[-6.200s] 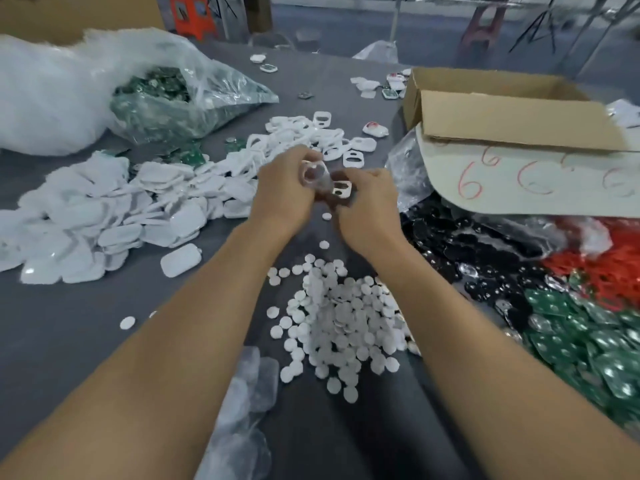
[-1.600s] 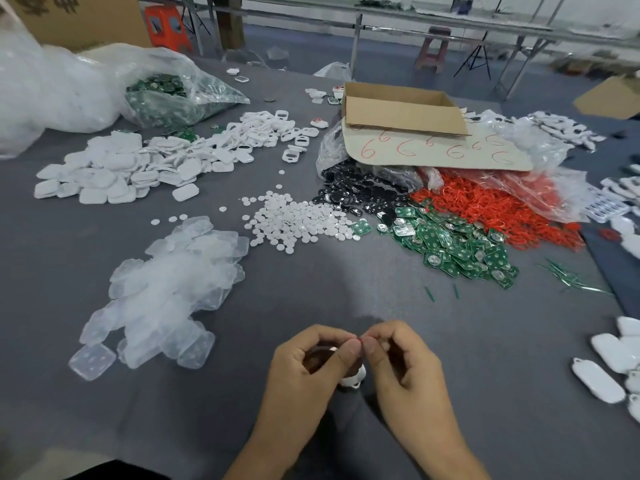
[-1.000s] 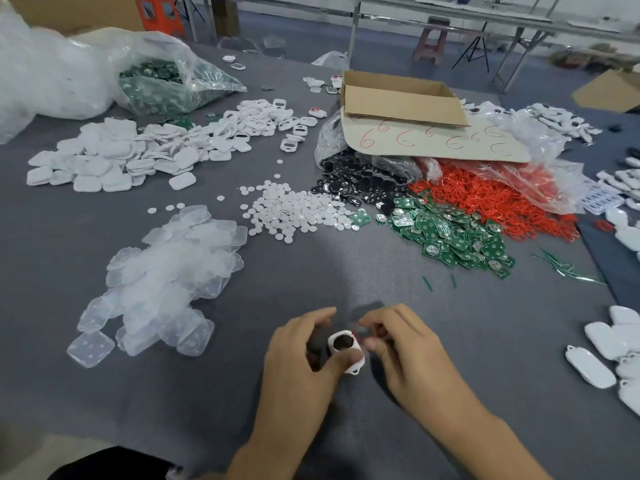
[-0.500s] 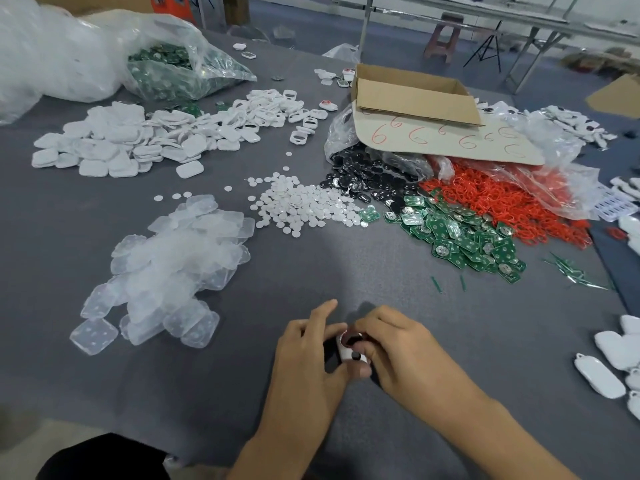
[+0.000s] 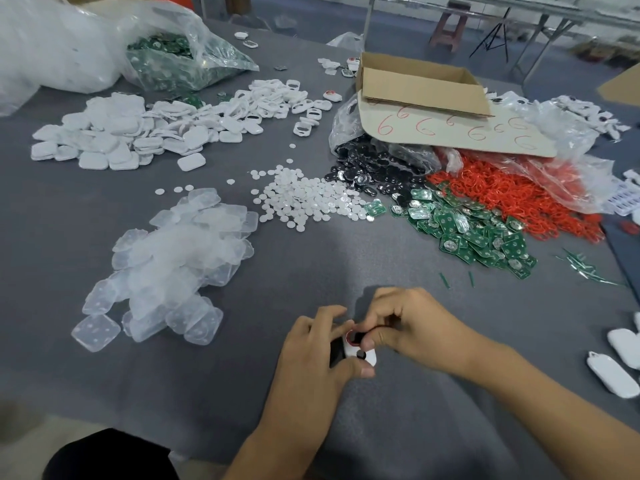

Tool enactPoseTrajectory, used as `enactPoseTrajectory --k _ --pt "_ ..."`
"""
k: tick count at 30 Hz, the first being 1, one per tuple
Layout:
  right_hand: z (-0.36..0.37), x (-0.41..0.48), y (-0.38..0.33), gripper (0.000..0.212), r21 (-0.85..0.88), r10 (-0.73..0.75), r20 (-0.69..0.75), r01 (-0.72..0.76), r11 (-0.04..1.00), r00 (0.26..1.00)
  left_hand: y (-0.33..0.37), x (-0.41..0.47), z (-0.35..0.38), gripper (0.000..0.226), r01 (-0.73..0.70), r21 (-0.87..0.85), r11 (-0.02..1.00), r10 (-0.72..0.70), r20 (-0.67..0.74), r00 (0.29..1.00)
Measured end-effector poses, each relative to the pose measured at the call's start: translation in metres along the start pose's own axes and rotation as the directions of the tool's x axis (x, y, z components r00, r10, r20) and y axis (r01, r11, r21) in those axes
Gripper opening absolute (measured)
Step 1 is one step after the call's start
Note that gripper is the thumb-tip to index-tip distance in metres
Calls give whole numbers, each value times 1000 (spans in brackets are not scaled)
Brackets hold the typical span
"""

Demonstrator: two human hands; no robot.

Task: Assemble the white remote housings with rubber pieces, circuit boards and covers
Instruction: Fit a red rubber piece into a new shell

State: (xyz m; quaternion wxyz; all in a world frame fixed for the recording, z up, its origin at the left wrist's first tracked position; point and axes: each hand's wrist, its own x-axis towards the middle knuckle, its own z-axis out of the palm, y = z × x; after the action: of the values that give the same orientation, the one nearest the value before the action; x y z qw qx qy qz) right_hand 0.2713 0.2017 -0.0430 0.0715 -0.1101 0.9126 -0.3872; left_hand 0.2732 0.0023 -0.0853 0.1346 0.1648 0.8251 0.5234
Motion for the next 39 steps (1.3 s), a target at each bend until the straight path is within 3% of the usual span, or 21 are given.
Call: enactPoseTrajectory --k 3,8,12,19,22,25,31,36,39 --pt "11 -13 2 12 -122 -72 -100 60 991 992 1 -1 0 66 -3 -19 1000 3 -3 1000" --pt "33 -27 6 24 -74 -45 -300 24 997 953 4 0 0 67 -8 -2 1000 8 -20 1000" --pt "37 -27 3 27 -77 -57 -338 33 996 939 4 0 0 64 -23 11 1000 23 -16 1000" --pt "28 -23 0 24 -110 -32 -273 2 994 961 3 -1 1 59 -43 38 998 44 -36 998" --pt "20 -15 1 21 22 66 -217 -63 998 974 4 0 -1 58 -43 59 997 46 -42 998" --pt "6 -2 0 18 153 129 -74 -117 981 989 5 1 -2 58 -25 50 998 27 -37 999" --pt "-20 38 -11 19 17 206 296 -221 975 933 10 1 -3 53 4 16 1000 -3 -18 1000" --pt "-16 61 -21 28 -295 420 325 -331 896 847 13 0 -5 49 -12 25 1000 13 -17 1000" --pt "-12 69 -29 26 -381 503 299 -382 842 811 14 -2 -2 46 -64 83 995 64 0 998"
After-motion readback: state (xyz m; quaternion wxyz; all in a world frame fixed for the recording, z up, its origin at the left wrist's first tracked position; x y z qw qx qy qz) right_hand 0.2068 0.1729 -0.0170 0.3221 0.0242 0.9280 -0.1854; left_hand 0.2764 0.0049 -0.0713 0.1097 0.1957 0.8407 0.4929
